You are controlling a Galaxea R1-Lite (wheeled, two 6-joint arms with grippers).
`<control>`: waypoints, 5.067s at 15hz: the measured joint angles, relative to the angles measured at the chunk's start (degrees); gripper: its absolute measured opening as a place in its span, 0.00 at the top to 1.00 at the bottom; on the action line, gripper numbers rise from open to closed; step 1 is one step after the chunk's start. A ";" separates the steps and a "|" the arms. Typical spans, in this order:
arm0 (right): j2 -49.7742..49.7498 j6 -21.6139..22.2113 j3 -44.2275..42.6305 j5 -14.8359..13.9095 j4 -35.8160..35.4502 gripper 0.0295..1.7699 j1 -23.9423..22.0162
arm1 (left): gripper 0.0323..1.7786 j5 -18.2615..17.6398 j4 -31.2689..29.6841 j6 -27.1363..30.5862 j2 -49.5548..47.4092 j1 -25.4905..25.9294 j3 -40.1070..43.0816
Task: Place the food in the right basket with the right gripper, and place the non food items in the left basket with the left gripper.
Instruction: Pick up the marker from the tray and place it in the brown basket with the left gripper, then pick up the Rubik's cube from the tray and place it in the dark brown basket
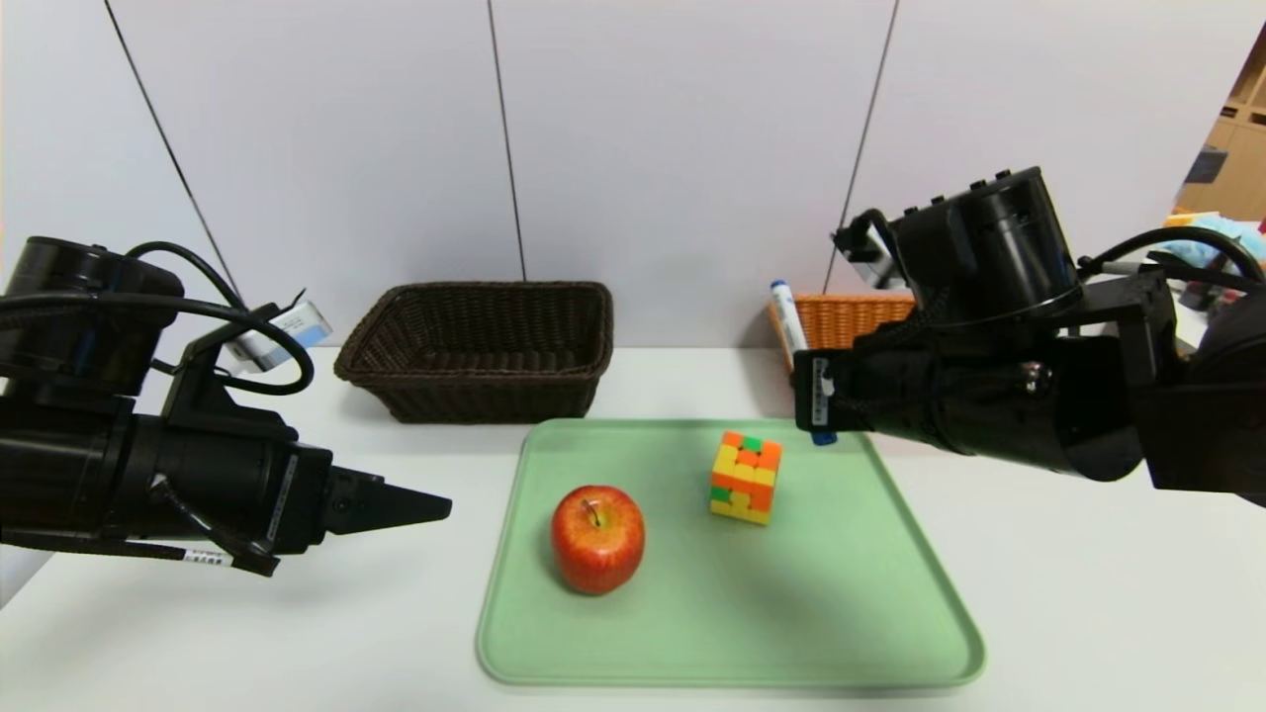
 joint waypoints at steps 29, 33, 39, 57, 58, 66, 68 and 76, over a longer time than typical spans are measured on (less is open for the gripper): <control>44.02 -18.58 -44.81 7.20 -29.54 0.91 8.44 | 0.05 1.74 -4.63 -2.69 -2.38 0.78 5.62; 45.18 -18.65 -44.87 7.45 -29.59 0.91 8.16 | 0.05 1.68 -5.44 -2.72 -2.67 0.80 6.62; 45.45 -19.07 -44.87 7.84 -29.67 0.55 8.02 | 0.05 1.68 -5.60 -2.72 -2.73 0.80 6.67; 33.73 -18.79 -44.51 6.90 -13.93 0.09 2.21 | 0.05 1.51 -5.57 -2.95 -6.29 2.73 6.17; 32.28 -18.51 -44.42 6.89 -10.39 0.08 1.84 | 0.05 1.51 -5.60 -3.13 -6.31 2.76 6.07; 18.98 -14.57 -33.71 7.42 8.52 0.05 0.63 | 0.05 1.51 -5.49 -2.95 -6.42 2.73 6.01; 15.68 -14.15 -30.73 7.64 12.76 0.05 0.10 | 0.05 1.46 -5.49 -2.97 -6.38 2.73 6.07; 8.73 -20.26 -26.56 15.25 29.79 0.04 -2.44 | 0.05 1.33 -5.51 -3.00 -6.38 2.68 6.23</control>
